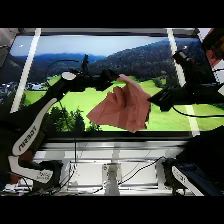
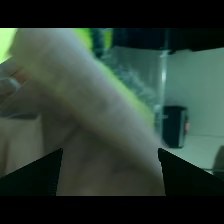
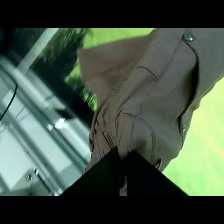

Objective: Fold the clothes and pants, and hang the long-sleeved shirts on hangers.

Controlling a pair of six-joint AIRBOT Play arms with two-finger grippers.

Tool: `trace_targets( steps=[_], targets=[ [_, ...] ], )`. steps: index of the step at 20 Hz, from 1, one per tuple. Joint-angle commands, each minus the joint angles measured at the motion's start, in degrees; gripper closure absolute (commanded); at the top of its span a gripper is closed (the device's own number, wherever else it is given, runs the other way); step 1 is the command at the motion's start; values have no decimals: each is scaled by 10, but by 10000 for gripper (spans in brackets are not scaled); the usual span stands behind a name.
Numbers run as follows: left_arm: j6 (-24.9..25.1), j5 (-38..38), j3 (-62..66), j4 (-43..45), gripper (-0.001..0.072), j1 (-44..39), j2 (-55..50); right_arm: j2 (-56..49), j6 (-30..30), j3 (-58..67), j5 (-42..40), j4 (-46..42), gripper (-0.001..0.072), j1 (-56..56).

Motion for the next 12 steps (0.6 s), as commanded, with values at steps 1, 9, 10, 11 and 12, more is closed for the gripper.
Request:
trace_targets(
  steps=[1, 9, 10, 11, 12],
  targets=[
    [59, 50, 0, -111, -4, -31, -32, 1, -12, 1, 86, 0, 689, 0],
    [111, 29, 0, -99, -4, -27, -44, 9, -12, 2, 91, 1, 689, 0],
    [110, 13, 0, -88, -4, -15, -43, 9, -12, 2, 90, 1, 689, 0],
    [110, -15, 0, -77, -4, 0, -43, 9, -12, 2, 87, 1, 689, 0],
    [106, -43, 0, -63, -4, 12, -43, 9, -12, 2, 85, 1, 689, 0]
  ],
)
